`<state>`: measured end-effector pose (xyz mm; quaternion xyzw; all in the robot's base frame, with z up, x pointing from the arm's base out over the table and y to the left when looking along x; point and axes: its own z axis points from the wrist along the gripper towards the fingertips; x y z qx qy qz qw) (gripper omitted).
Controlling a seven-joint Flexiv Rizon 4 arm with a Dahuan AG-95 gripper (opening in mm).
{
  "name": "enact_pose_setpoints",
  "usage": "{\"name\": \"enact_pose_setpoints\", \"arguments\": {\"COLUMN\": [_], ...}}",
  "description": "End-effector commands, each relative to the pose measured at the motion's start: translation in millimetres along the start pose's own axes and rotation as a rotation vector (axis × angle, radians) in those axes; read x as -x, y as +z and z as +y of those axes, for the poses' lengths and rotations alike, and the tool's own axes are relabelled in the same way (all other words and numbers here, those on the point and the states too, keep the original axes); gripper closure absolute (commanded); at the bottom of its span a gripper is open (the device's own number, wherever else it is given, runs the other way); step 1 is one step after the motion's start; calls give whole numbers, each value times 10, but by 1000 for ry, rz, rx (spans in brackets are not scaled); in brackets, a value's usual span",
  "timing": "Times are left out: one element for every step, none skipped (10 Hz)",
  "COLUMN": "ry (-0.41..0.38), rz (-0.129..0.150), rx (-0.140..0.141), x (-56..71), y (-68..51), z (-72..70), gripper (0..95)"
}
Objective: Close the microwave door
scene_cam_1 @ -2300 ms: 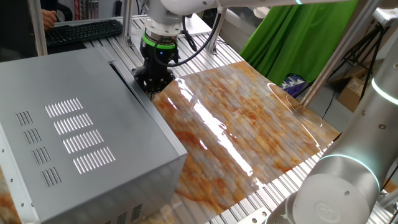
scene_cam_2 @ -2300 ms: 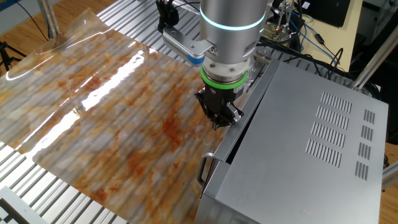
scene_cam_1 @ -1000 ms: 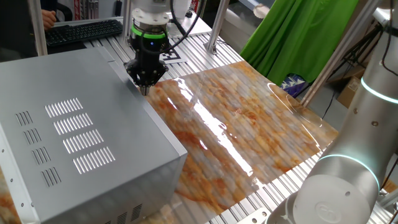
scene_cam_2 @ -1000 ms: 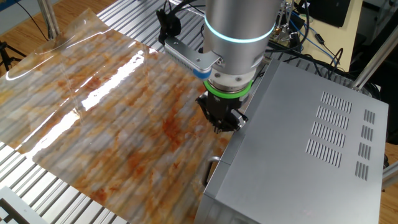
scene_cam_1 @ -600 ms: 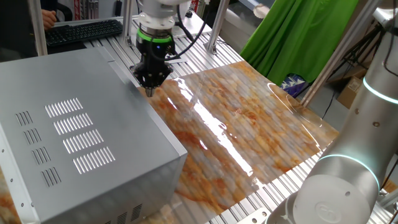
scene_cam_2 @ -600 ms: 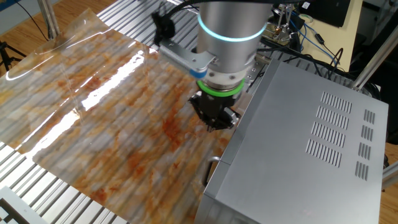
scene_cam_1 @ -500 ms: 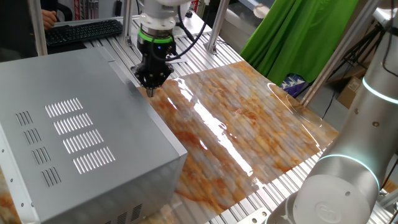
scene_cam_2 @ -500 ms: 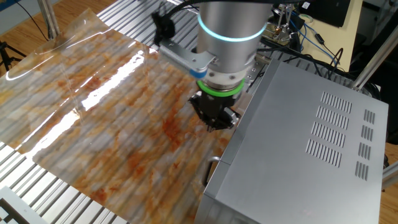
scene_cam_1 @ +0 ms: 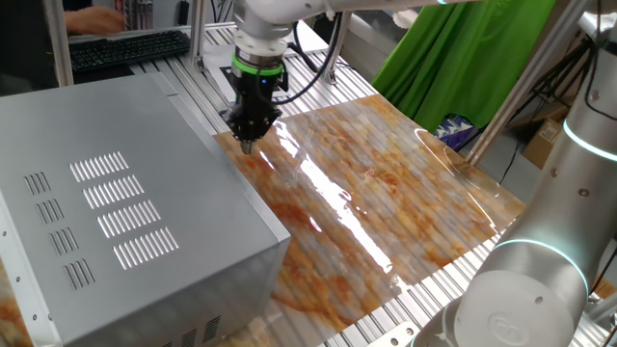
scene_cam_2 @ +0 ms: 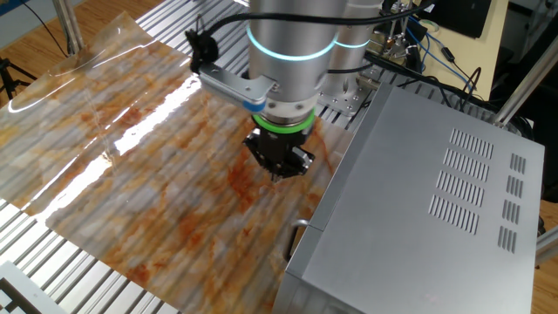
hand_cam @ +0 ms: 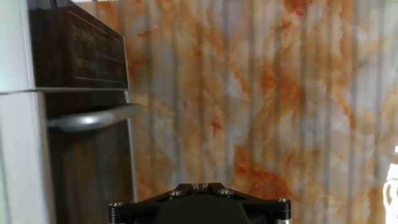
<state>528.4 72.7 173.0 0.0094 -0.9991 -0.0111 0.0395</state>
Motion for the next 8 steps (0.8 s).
{"name": "enact_pose_setpoints", "arguments": {"ry": [-11,-10,-13,-11,-6,-7,-6,-4], "rz": [0,2,2,3,7,9,8,7], "rx": [-1,-2,-5,-7,-6,-6,-7,-8], "x": [-3,-4,-7,-8,-8,-8,-9,-9], "y": [19,21,27,28,29,29,29,29], "z": [-49,-54,-66,-69,-70,-71,-71,-72], "gripper": [950,950,950,950,950,950,950,950]}}
